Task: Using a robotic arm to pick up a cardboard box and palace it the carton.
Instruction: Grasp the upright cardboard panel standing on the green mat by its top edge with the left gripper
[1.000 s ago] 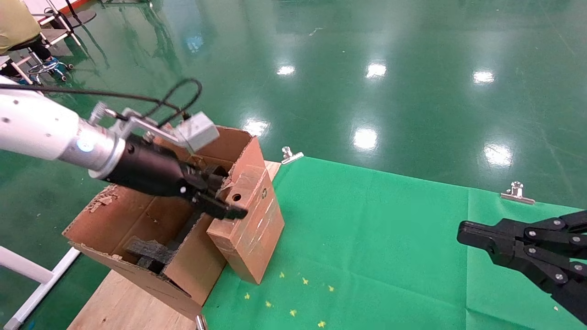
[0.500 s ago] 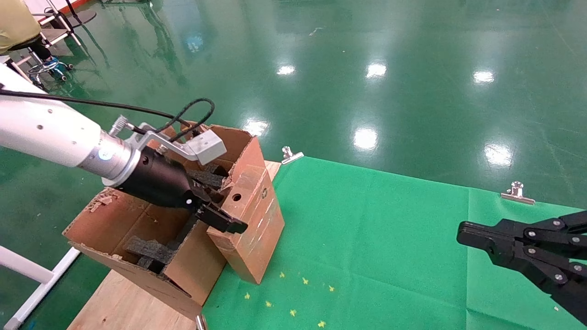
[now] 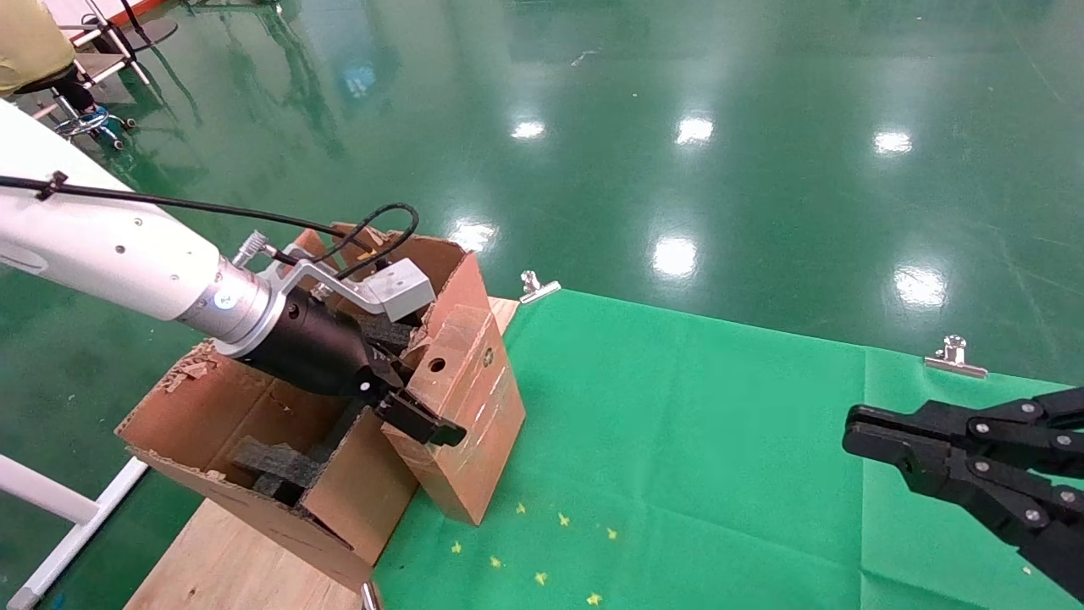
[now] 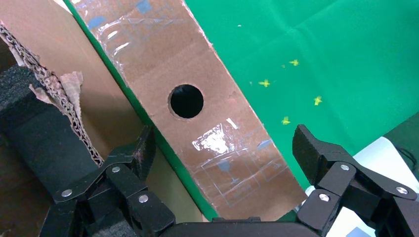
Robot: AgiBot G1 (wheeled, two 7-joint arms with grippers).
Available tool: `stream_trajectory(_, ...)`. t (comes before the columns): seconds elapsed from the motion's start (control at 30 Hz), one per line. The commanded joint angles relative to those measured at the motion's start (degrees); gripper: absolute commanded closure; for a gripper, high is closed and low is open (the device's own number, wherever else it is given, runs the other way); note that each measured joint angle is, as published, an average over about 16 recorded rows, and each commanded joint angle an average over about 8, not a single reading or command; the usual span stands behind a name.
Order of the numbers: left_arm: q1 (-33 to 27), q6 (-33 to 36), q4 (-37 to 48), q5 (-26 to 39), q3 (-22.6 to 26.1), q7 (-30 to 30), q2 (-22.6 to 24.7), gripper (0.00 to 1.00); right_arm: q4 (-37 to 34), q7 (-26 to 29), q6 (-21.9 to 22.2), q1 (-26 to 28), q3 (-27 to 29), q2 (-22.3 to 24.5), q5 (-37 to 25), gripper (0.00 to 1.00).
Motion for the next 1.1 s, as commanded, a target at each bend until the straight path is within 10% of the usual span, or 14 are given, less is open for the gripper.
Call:
stream_trajectory(0.03, 0.0, -0.1, 0.1, 0.1, 0.1, 0.0, 0.1, 0.96, 0.0, 0.0, 0.0, 0.0, 0.0, 0.0, 0.0, 0.00)
stream_trajectory(1.1, 0.0, 0.0, -0.2, -0.2, -0.4, 0.0, -0.3, 1.00, 0.0, 0.0, 0.0, 0.0, 0.0, 0.0, 0.0, 0.00)
